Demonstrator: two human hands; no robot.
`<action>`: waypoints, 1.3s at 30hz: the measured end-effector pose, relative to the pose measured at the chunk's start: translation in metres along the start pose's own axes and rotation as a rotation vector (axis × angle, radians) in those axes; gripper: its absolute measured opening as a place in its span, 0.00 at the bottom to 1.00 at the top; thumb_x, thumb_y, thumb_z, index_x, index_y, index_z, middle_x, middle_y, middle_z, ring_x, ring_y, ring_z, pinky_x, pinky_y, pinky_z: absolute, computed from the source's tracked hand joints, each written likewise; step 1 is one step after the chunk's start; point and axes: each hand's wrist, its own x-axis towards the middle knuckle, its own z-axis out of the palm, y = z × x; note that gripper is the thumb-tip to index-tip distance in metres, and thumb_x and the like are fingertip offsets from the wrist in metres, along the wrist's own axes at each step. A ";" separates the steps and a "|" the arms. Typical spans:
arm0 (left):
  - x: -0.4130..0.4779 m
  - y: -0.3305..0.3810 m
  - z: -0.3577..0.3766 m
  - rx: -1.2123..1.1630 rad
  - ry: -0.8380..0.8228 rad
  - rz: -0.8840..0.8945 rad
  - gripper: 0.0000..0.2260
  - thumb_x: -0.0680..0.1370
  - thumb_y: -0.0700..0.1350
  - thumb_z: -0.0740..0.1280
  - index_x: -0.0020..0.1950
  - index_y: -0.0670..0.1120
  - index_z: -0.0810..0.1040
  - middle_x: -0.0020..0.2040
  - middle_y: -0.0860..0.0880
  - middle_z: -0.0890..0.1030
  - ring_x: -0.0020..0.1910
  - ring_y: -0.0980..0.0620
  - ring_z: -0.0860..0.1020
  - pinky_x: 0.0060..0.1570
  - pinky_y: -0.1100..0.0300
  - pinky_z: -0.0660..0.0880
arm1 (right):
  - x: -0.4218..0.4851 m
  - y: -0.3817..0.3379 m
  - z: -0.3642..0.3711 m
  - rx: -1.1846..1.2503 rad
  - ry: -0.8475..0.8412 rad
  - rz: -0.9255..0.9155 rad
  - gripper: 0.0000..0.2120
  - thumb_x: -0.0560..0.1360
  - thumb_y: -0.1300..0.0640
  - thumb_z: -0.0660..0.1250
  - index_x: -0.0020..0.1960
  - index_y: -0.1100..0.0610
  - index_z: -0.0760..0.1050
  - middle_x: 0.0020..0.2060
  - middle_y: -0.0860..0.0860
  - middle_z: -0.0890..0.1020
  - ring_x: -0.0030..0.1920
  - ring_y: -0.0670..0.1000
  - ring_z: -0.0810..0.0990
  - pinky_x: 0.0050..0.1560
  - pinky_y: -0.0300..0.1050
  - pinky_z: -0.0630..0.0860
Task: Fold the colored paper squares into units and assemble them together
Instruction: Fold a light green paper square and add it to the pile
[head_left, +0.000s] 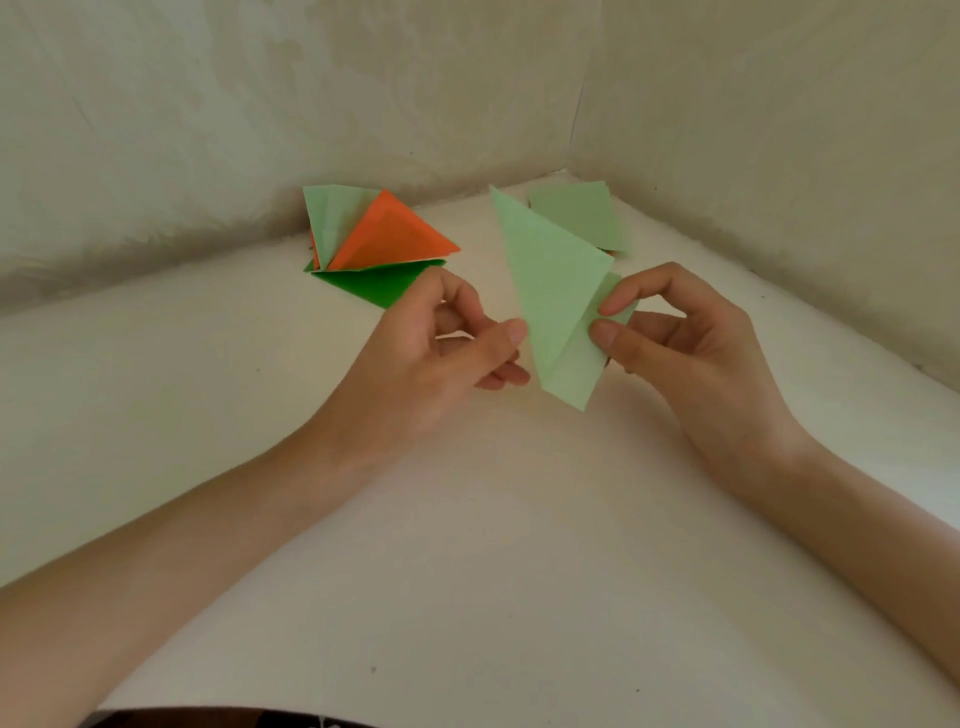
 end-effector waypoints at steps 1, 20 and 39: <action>0.001 0.001 0.001 -0.061 0.009 -0.047 0.13 0.70 0.41 0.71 0.43 0.44 0.66 0.36 0.47 0.81 0.34 0.52 0.82 0.40 0.60 0.79 | 0.000 0.000 0.000 0.000 -0.017 -0.008 0.09 0.74 0.69 0.64 0.43 0.56 0.72 0.32 0.59 0.81 0.35 0.50 0.77 0.39 0.35 0.72; 0.001 0.001 -0.001 -0.228 0.036 -0.132 0.15 0.68 0.40 0.70 0.52 0.43 0.72 0.34 0.49 0.83 0.34 0.55 0.81 0.36 0.64 0.78 | -0.004 0.013 0.002 -0.286 -0.240 -0.171 0.05 0.71 0.50 0.67 0.46 0.45 0.78 0.46 0.45 0.81 0.47 0.47 0.78 0.47 0.38 0.69; -0.003 -0.001 0.006 -0.073 -0.057 -0.163 0.07 0.72 0.32 0.70 0.48 0.38 0.78 0.40 0.45 0.84 0.39 0.52 0.84 0.38 0.65 0.78 | -0.005 0.009 0.009 -0.039 -0.035 0.054 0.07 0.70 0.70 0.69 0.37 0.63 0.73 0.30 0.50 0.79 0.31 0.42 0.76 0.34 0.32 0.72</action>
